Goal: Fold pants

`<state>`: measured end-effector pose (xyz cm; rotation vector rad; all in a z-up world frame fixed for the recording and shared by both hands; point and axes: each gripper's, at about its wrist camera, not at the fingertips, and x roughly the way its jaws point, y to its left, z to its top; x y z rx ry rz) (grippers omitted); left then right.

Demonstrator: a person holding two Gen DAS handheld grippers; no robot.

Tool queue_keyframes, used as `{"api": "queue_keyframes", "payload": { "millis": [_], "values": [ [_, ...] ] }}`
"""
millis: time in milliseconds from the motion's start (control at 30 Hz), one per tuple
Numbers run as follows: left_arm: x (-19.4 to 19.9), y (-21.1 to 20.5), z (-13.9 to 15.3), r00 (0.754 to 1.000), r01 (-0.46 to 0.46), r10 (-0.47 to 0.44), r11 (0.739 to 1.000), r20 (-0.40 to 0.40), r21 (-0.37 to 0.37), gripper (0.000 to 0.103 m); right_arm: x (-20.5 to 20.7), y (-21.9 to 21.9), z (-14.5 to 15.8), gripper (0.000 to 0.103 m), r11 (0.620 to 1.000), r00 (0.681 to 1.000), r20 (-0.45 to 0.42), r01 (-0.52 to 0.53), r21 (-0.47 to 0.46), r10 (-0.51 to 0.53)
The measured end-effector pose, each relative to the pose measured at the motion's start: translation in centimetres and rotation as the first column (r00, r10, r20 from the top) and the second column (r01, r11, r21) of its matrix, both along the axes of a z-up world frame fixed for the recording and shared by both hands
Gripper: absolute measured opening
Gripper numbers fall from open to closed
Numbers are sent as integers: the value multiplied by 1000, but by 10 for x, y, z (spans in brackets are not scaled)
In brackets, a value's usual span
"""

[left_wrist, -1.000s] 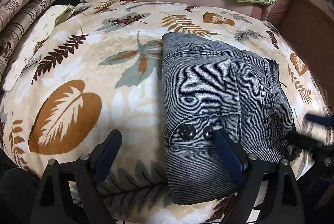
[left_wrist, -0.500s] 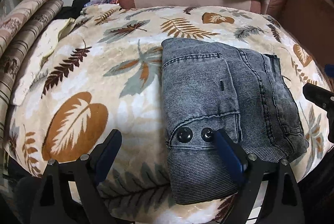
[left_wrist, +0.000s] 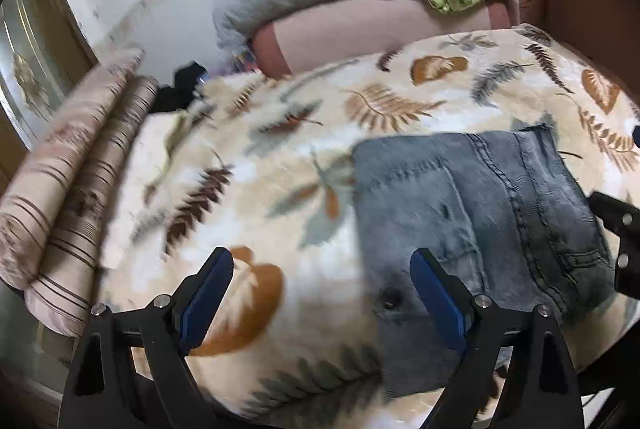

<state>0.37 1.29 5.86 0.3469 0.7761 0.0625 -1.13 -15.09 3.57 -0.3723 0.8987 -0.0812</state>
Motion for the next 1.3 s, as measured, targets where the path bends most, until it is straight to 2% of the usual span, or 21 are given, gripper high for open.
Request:
{"api": "queue_keyframes", "payload": {
  "millis": [67, 233, 433, 867, 1300],
  "values": [
    [2, 1, 1, 1000, -5, 5, 999, 5, 32, 91, 0, 0, -5, 84, 1000, 1000, -14, -5, 5, 5],
    [7, 2, -12, 999, -3, 7, 996, -46, 87, 91, -2, 6, -19, 84, 1000, 999, -41, -24, 12, 25],
    [8, -6, -24, 997, 12, -3, 992, -71, 123, 91, -3, 12, -38, 84, 999, 996, -73, -48, 4, 48],
    [9, -14, -30, 997, 29, -19, 991, -79, 132, 91, -5, 6, -47, 84, 998, 996, -72, -43, 49, 46],
    [10, -13, -32, 996, 27, -17, 992, -82, 120, 91, -3, 6, -49, 84, 998, 996, -74, -42, 47, 45]
  ]
}}
